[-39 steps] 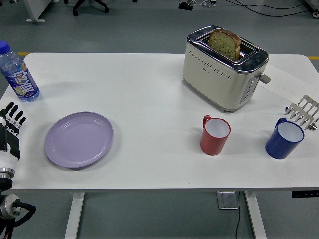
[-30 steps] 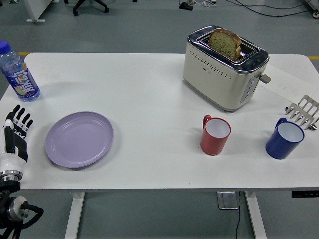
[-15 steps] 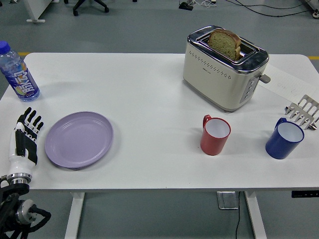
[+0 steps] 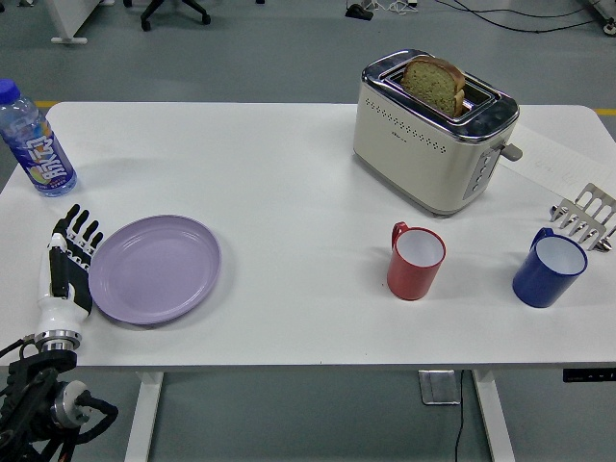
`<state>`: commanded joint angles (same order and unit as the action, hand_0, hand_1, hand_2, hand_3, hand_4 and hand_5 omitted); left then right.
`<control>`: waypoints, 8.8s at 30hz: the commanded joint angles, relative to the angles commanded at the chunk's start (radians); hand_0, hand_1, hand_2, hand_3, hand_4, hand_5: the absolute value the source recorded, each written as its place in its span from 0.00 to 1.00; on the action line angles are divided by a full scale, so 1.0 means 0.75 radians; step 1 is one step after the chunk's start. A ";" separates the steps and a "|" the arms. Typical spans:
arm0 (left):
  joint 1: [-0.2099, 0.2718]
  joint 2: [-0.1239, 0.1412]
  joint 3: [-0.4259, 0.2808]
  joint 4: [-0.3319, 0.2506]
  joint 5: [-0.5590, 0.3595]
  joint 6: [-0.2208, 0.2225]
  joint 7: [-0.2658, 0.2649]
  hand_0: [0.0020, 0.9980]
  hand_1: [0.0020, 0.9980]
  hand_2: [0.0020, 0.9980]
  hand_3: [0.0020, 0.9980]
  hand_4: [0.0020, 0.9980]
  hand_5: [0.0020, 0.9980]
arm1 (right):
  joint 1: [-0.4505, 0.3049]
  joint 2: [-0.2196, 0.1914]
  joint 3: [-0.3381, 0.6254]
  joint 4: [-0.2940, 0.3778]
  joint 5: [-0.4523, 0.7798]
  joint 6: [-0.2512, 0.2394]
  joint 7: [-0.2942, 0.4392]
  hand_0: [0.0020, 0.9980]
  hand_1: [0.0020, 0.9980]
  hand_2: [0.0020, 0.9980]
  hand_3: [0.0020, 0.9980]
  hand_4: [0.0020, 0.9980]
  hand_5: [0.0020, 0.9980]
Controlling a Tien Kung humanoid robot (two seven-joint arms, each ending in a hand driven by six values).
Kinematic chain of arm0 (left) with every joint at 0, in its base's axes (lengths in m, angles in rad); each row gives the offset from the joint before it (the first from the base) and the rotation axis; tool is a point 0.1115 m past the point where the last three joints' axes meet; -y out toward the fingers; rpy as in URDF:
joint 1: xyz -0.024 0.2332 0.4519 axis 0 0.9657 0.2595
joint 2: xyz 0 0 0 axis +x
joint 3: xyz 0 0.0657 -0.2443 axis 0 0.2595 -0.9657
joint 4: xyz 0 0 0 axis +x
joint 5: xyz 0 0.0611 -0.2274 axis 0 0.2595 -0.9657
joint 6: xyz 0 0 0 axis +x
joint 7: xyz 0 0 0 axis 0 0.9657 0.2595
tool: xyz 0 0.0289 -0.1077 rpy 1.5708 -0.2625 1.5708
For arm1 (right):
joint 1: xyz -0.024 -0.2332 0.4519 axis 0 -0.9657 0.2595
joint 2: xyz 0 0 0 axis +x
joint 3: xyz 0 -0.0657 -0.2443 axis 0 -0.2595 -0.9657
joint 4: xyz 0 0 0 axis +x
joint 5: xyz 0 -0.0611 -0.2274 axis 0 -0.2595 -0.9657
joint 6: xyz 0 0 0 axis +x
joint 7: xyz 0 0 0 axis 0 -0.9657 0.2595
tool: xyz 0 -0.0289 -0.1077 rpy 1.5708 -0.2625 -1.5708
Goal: Push plate across desktop
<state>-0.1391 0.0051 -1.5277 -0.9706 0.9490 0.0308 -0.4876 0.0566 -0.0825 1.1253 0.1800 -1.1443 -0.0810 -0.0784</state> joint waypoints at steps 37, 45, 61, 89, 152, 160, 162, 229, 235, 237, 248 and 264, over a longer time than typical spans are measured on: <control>-0.055 -0.007 0.165 0.020 -0.066 0.022 -0.036 0.86 0.89 0.92 0.89 0.47 1.00 | 0.003 0.003 0.001 0.000 -0.008 0.001 -0.004 0.61 0.55 0.63 0.63 0.13 0.36; -0.049 -0.007 0.228 0.024 -0.092 0.018 -0.041 0.86 0.88 0.92 0.89 0.47 1.00 | 0.000 0.001 -0.002 0.000 -0.004 0.001 -0.002 0.61 0.55 0.63 0.63 0.13 0.36; -0.054 -0.007 0.323 0.018 -0.118 0.040 -0.077 0.86 0.88 0.92 0.89 0.47 1.00 | -0.009 0.001 0.000 0.000 -0.006 0.001 -0.005 0.61 0.55 0.63 0.63 0.13 0.36; -0.140 -0.007 0.483 0.066 -0.198 0.110 -0.137 0.86 0.89 0.92 0.89 0.46 1.00 | 0.002 -0.001 -0.014 0.000 0.006 0.002 0.002 0.61 0.55 0.63 0.63 0.13 0.36; -0.315 -0.007 0.863 0.204 -0.377 0.188 -0.210 0.86 0.88 0.92 0.87 0.45 1.00 | -0.001 -0.001 -0.017 0.000 -0.017 0.008 -0.005 0.61 0.55 0.63 0.63 0.13 0.36; -0.322 -0.007 0.878 0.215 -0.380 0.187 -0.210 0.86 0.88 0.92 0.87 0.45 1.00 | -0.004 -0.001 -0.020 0.000 -0.018 0.008 -0.006 0.61 0.55 0.63 0.63 0.13 0.36; -0.325 -0.007 0.882 0.216 -0.381 0.187 -0.210 0.86 0.88 0.92 0.87 0.45 1.00 | -0.005 -0.001 -0.021 0.000 -0.018 0.008 -0.006 0.61 0.55 0.63 0.63 0.13 0.36; -0.390 -0.007 1.057 0.210 -0.411 0.167 -0.210 0.86 0.88 0.92 0.87 0.45 1.00 | -0.007 0.002 -0.034 0.000 -0.024 0.012 -0.005 0.61 0.55 0.63 0.63 0.13 0.36; -0.384 -0.007 0.984 0.206 -0.374 0.181 -0.210 0.86 0.88 0.92 0.87 0.45 1.00 | -0.007 0.000 -0.031 0.000 -0.024 0.012 -0.007 0.61 0.55 0.63 0.63 0.13 0.36; -0.382 -0.007 0.950 0.204 -0.360 0.190 -0.210 0.86 0.88 0.92 0.87 0.45 1.00 | -0.005 0.000 -0.030 0.000 -0.023 0.012 -0.007 0.61 0.55 0.63 0.63 0.13 0.36; -0.343 -0.007 0.630 0.105 -0.186 0.125 -0.101 0.79 0.81 0.83 0.79 0.44 1.00 | 0.005 -0.010 -0.026 0.000 -0.013 0.009 -0.003 0.61 0.55 0.63 0.63 0.13 0.35; -0.275 0.111 0.245 -0.048 -0.022 -0.061 0.343 0.79 0.81 0.83 0.79 0.45 1.00 | 0.006 -0.011 -0.017 0.000 -0.005 0.004 0.001 0.61 0.55 0.63 0.63 0.14 0.35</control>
<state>-0.3455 0.0882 -1.3442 -1.0064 0.9327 -0.0151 -0.2301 0.0608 -0.0907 1.1126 0.1800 -1.1477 -0.0781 -0.0776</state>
